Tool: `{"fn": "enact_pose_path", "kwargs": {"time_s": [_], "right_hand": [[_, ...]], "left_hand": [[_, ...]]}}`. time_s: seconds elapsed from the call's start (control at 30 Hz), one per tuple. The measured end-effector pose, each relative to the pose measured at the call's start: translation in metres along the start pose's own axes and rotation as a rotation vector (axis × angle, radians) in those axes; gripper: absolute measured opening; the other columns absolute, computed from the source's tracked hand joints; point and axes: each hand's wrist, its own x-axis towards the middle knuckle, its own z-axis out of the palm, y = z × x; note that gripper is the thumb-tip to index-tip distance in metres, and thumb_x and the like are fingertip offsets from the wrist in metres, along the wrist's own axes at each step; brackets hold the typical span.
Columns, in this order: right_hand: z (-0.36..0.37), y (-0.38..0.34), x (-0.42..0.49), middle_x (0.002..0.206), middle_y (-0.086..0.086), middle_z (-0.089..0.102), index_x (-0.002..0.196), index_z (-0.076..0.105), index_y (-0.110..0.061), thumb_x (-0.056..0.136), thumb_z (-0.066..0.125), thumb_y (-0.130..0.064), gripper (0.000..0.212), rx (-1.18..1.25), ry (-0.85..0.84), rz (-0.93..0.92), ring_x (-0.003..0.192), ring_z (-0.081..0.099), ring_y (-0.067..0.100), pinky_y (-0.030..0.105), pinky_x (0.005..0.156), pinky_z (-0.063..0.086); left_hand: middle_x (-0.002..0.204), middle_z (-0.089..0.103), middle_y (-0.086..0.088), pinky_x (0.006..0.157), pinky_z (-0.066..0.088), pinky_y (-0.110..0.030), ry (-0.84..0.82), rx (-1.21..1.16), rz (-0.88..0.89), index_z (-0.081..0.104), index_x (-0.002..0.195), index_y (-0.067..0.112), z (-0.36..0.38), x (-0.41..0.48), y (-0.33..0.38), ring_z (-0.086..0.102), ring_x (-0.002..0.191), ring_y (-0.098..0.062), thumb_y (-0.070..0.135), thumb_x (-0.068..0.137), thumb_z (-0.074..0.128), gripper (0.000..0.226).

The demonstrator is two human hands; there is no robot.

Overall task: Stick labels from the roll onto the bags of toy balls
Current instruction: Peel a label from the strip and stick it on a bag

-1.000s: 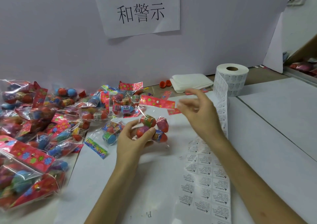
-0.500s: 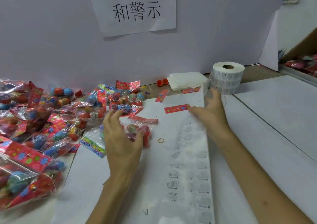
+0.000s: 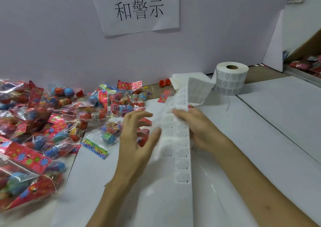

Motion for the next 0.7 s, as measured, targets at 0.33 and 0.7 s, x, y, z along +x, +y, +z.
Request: {"fn": "enact_pose_path", "kwargs": {"time_s": [0.33, 0.7], "right_hand": [[-0.018, -0.016, 0.002, 0.116, 0.009, 0.075, 0.120, 0.067, -0.015, 0.105, 0.053, -0.024, 0.022, 0.364, 0.217, -0.107, 0.108, 0.072, 0.029, 0.054, 0.100, 0.053], [-0.027, -0.018, 0.006, 0.111, 0.004, 0.073, 0.120, 0.063, -0.018, 0.101, 0.055, -0.020, 0.021, 0.219, 0.419, -0.228, 0.099, 0.070, 0.020, 0.032, 0.078, 0.055]], "left_hand": [[0.107, 0.078, -0.004, 0.085, 0.062, -0.040, -0.600, -0.648, -0.782, 0.074, 0.122, 0.030, -0.006, 0.004, 0.005, 0.076, 0.093, -0.024, 0.052, 0.081, 0.076, 0.047], [0.094, 0.079, -0.014, 0.062, 0.061, -0.033, -0.449, -0.574, -0.820, 0.083, 0.090, 0.021, -0.007, 0.001, 0.009, 0.077, 0.077, -0.025, 0.016, 0.068, 0.084, 0.022]]}}
